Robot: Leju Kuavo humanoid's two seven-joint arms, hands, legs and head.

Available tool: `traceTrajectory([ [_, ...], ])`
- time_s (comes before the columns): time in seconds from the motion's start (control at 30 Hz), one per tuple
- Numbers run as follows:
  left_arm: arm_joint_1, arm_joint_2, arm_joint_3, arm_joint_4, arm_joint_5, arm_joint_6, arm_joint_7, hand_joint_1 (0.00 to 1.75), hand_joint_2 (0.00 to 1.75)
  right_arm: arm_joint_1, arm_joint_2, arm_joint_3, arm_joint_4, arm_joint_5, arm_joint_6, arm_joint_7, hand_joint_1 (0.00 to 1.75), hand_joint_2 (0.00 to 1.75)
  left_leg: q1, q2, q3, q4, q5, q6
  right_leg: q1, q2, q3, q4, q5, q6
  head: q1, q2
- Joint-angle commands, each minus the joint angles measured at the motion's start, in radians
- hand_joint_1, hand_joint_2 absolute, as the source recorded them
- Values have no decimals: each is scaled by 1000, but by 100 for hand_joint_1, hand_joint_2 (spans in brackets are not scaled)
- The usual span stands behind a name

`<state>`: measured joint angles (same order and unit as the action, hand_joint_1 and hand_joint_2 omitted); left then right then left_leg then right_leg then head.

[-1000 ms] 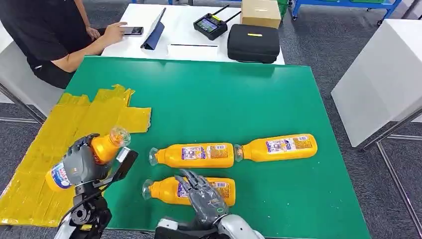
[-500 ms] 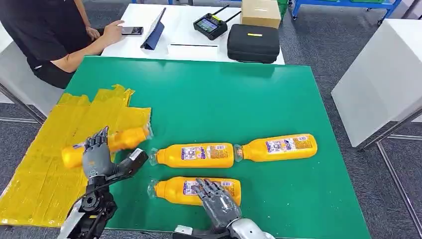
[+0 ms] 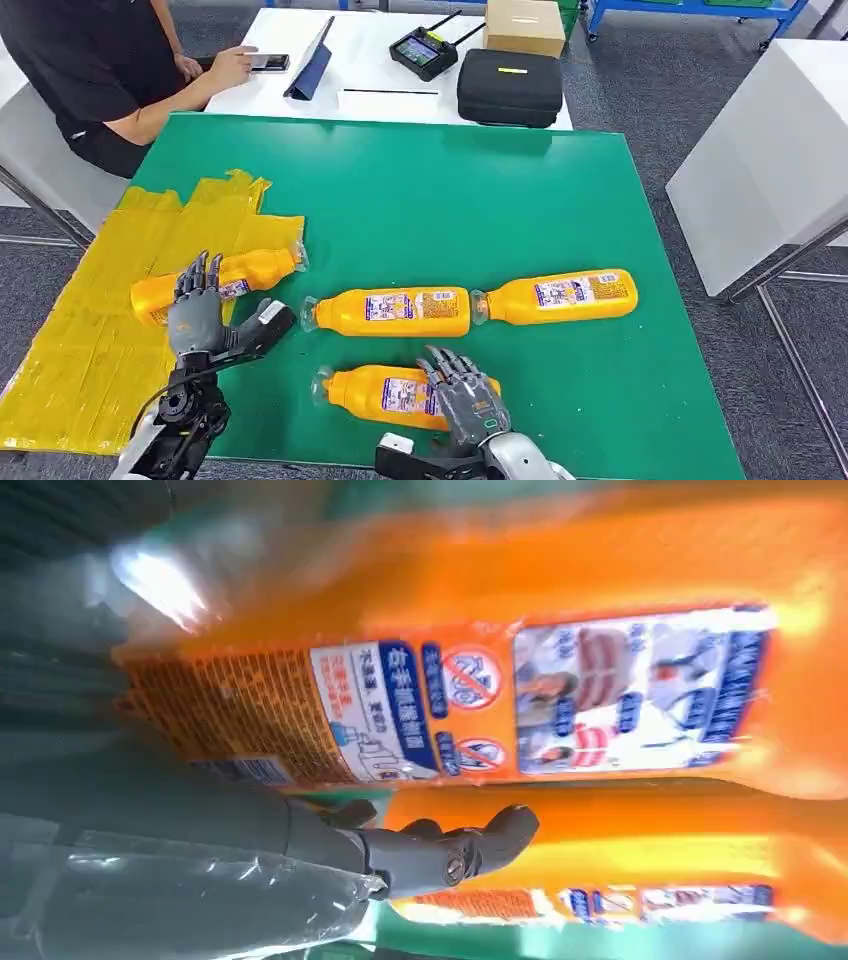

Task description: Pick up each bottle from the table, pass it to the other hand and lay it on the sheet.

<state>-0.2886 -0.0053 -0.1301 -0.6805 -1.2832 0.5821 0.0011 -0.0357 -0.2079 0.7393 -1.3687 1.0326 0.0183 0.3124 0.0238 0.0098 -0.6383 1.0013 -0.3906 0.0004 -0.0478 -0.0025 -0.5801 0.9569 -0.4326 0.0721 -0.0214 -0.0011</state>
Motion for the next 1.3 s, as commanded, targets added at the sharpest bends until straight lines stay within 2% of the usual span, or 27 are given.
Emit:
traceTrajectory([
  [0.03,-25,4,-2,0,238,-13,-148,0,0,-24,19,-11,158,3,-62,9,0,175,0,-2,4,-1,-1,1,1,-1,5,-1,-1,-5,0,0],
  [0.17,22,13,-32,-130,414,-63,-213,0,0,-23,9,-10,177,5,-34,25,0,175,0,0,3,0,-1,1,1,0,3,-1,-1,-4,0,0],
  [0.33,11,17,-63,-195,584,-127,-263,0,0,-42,29,8,275,-14,70,40,0,175,1,-2,6,0,-2,1,1,-1,6,-1,-2,-7,0,0],
  [0.4,7,15,-67,-197,586,-131,-261,0,0,-41,31,12,293,-13,66,41,0,175,1,-3,6,-1,-1,1,2,-3,7,-1,-1,-7,0,0],
  [0.43,9,12,-60,-204,624,-139,-278,0,0,-48,37,15,315,-15,74,39,19,175,1,-3,7,-1,0,1,2,-2,6,-2,-1,-5,0,0],
  [0.47,8,12,-61,-211,679,-156,-301,0,0,-51,41,21,337,-19,89,34,175,175,1,-2,9,0,-1,1,2,-1,4,-1,-1,-6,0,0],
  [0.5,7,14,-66,-216,702,-161,-307,0,0,-53,45,21,352,-23,95,32,175,175,1,-2,10,0,-2,-1,2,-1,1,-1,-1,-4,0,0],
  [0.57,21,17,-55,-266,785,-172,-325,0,0,-52,57,28,388,-27,90,29,175,175,1,-1,13,-1,-2,0,2,-1,1,-2,-3,-10,0,0],
  [0.83,39,38,-36,-308,881,-132,-340,0,0,-52,40,51,406,-63,120,17,175,175,5,6,26,-2,-8,-4,6,6,10,-3,-3,-9,0,0],
  [0.93,21,32,-27,-282,971,-170,-371,0,0,-54,53,23,417,-138,115,-44,175,175,5,4,28,-3,-7,-4,6,4,12,-4,-3,-10,0,0],
  [1.03,34,31,-17,-301,1081,-253,-386,0,0,-40,56,-55,337,-313,78,-181,175,175,7,5,29,-3,-6,-5,7,5,13,-3,-2,-11,0,0],
  [1.07,48,27,2,-317,1182,-342,-370,0,175,-19,56,-124,256,-509,104,-313,175,175,6,6,28,-3,-5,-5,7,5,11,-3,-1,-12,0,0],
  [1.1,59,27,10,-329,1242,-389,-372,0,175,-9,46,-148,187,-600,123,-359,175,175,8,10,30,-1,-7,-5,8,9,12,-2,-1,-11,0,0],
  [1.13,65,33,5,-333,1250,-394,-373,0,175,-12,31,-146,152,-619,137,-345,175,175,7,11,27,-1,-6,-5,8,10,8,-1,0,-13,0,0],
  [1.17,91,36,19,-357,1366,-490,-369,0,175,-4,20,-178,75,-751,148,-403,175,175,7,16,31,0,-10,-5,8,13,11,0,-1,-12,0,0],
  [1.2,118,41,25,-382,1444,-556,-380,0,175,-7,8,-185,30,-800,137,-440,175,175,7,16,30,-1,-9,-5,8,14,9,-1,0,-13,1,0],
  [1.23,131,49,18,-393,1454,-556,-383,0,175,-14,-1,-181,12,-818,139,-427,175,175,7,20,38,0,-14,-5,8,17,16,1,-3,-12,0,0],
  [1.27,137,53,14,-399,1460,-555,-384,0,175,-15,-6,-177,5,-824,140,-420,175,175,6,19,32,-1,-12,-5,7,17,11,1,-2,-14,0,0],
  [1.3,137,53,14,-399,1460,-555,-384,0,175,-15,-6,-177,5,-824,140,-420,175,175,7,18,41,-1,-15,-5,8,16,21,0,-5,-11,0,0],
])
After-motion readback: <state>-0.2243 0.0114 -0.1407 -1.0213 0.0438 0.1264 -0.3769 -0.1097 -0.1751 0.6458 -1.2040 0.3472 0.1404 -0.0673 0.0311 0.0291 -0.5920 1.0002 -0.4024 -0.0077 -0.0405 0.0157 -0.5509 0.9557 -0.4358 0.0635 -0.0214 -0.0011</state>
